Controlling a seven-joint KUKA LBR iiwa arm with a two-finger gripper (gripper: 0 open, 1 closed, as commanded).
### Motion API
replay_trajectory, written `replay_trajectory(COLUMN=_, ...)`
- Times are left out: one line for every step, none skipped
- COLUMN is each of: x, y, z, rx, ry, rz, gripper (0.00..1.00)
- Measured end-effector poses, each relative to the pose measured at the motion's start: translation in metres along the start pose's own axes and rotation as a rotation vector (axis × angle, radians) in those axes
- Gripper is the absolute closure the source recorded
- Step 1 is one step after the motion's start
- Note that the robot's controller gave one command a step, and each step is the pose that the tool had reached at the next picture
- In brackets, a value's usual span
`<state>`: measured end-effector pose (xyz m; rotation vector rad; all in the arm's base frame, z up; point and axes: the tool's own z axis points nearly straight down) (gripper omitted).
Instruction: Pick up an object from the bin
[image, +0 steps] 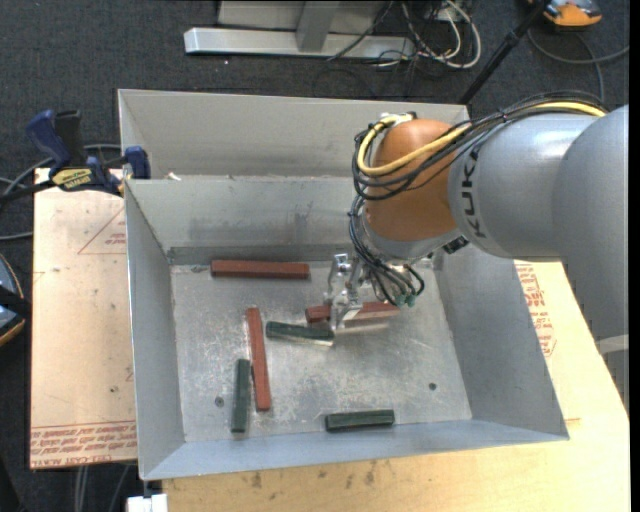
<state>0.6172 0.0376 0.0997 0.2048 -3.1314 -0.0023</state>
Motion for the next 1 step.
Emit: replay_trajectory(x=0.0003, y=0.0003, z=-0.0214, rx=0.0, ry=0.001, rz=0.0, gripper=1.0)
